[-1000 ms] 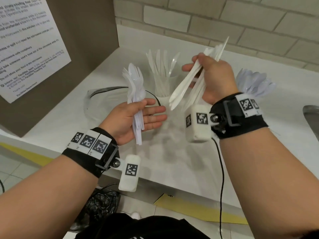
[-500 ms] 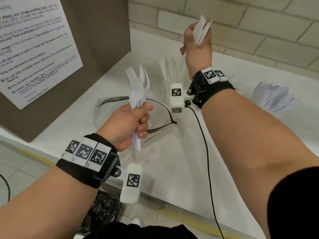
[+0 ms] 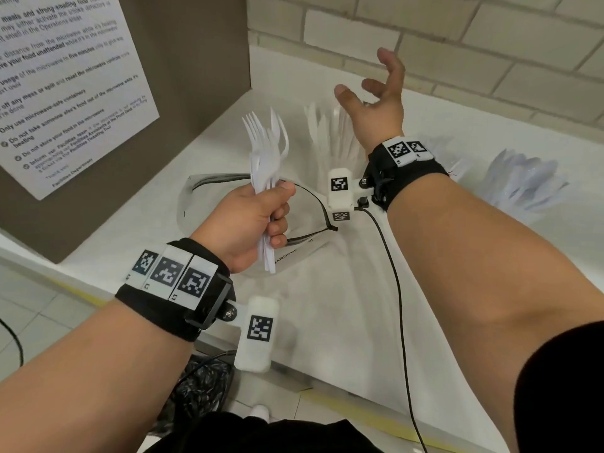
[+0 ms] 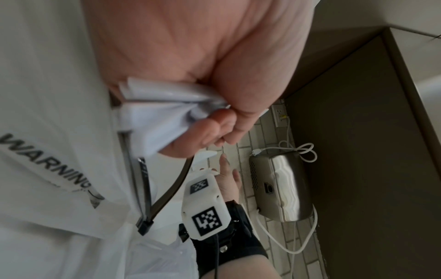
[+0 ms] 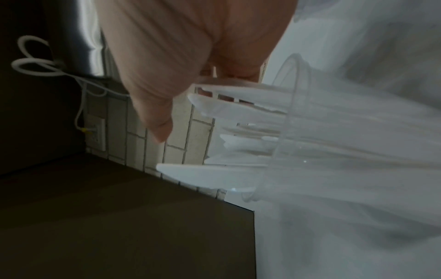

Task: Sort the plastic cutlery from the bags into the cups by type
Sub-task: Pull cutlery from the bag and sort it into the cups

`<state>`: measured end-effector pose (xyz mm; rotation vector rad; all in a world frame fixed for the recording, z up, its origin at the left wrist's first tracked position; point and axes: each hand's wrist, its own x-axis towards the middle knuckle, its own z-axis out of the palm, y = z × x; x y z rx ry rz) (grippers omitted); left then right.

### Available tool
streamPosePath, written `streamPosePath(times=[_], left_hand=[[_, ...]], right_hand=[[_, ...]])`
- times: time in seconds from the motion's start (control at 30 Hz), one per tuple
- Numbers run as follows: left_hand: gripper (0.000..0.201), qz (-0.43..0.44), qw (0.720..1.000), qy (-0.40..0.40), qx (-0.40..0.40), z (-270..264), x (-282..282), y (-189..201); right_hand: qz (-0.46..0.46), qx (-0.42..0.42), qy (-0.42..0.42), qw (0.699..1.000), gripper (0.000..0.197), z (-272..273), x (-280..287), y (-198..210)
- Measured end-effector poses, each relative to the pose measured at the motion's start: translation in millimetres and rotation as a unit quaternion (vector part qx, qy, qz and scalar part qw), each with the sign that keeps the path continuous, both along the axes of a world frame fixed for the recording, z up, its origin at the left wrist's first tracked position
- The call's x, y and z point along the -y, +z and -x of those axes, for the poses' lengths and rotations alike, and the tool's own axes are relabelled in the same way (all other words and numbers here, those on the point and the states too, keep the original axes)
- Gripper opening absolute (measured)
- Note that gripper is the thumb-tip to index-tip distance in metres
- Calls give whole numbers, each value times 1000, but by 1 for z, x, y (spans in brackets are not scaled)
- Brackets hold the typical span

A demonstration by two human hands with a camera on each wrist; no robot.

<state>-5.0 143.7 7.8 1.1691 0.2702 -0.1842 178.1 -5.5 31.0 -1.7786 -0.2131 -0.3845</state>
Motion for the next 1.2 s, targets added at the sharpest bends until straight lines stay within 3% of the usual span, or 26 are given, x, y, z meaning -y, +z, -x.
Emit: streamPosePath(times=[0.07,0.1,0.17,0.3,0.43,0.5,0.6,0.63,0.7,0.83,0.9,1.1,1.2], left_hand=[[9,1,1000,-3,0,-1,1,-1],[9,1,1000,-3,-1,-1,1,-1],[7,-1,1000,-3,-3,-2,1,-1],[8,-2,1000,-7,-3,-4,1,-2],[10,-9,1000,-24,2,-5,5,-2],[13,-10,999,-35,7,-6,8,-2],[17,-36,999,-39,13,-7,17,-1],[17,-53,998,-36,15,-8,21,-1],[19,-90,995,-30,23,-10,31,0],[14,-164,984,-22,61,-15,51,2],[16,-184,979,-37,82,-15,59,4],[28,-107,983,-106,108,-9,71,4],[39,-27,991,-112,68,-5,76,7]], right_hand=[[66,6,-5,998,32,-5,0,-5],[99,-3,-7,995,29,-7,1,-7],[130,-35,-13,991,31,-8,1,-8],[100,-50,0,994,40,-7,-2,-2],[214,-54,41,974,49,2,-6,4],[194,-6,13,981,48,13,-2,13],[133,65,-44,988,21,42,7,33],[100,56,-33,993,15,54,10,39],[71,15,40,997,25,84,19,50],[192,-111,138,965,39,122,33,43],[174,-124,144,966,32,128,38,34],[-22,-174,115,978,16,137,55,31],[-59,-172,98,978,9,141,61,35]])
